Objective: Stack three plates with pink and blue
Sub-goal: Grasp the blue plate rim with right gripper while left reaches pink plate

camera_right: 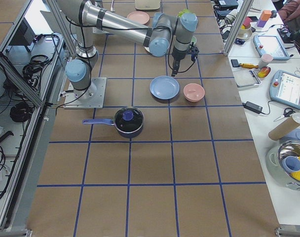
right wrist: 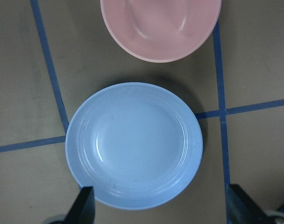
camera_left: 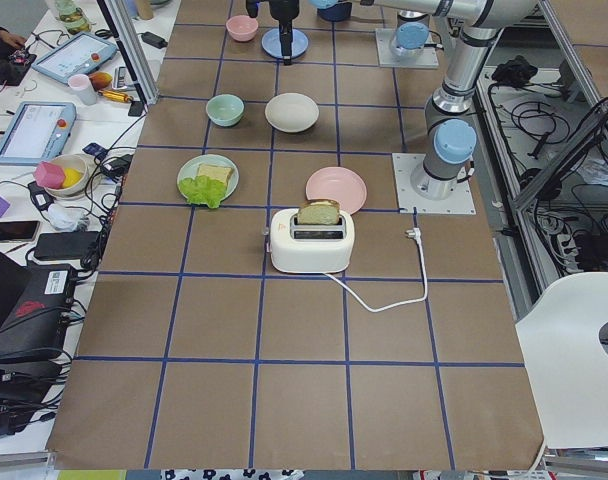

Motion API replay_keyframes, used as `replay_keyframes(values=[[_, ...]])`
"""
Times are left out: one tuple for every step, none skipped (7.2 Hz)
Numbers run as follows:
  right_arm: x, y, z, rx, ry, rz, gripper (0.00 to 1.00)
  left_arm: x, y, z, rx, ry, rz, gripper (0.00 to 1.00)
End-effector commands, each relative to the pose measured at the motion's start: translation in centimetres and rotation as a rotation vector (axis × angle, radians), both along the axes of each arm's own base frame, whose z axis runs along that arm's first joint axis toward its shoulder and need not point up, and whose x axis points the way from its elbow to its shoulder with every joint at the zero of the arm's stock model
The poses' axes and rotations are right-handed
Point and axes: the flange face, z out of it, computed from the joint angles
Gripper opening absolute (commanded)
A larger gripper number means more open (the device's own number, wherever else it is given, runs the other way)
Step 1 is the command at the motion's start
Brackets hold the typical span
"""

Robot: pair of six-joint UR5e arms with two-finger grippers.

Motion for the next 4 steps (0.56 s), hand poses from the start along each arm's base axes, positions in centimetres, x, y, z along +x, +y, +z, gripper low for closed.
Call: replay_keyframes(values=[[-1.2, 1.7, -5.6, -0.05, 0.028, 0.028, 1.0, 0.0, 0.2, 0.2, -0.004, 0.001, -0.001, 1.0], [-2.1, 3.0, -8.1, -0.067, 0.029, 0.028, 1.0, 0.0, 0.6, 0.2, 0.002, 0.001, -0.01, 1.0], [-3.3, 4.0, -9.6, -0.08, 0.034, 0.011, 1.0, 0.0, 0.5, 0.4, -0.002, 0.002, -0.01, 1.0], [-4.2, 4.4, -10.4, -0.094, 0.033, 0.033, 1.0, 0.1, 0.6, 0.4, 0.007, 0.0, -0.008, 1.0]])
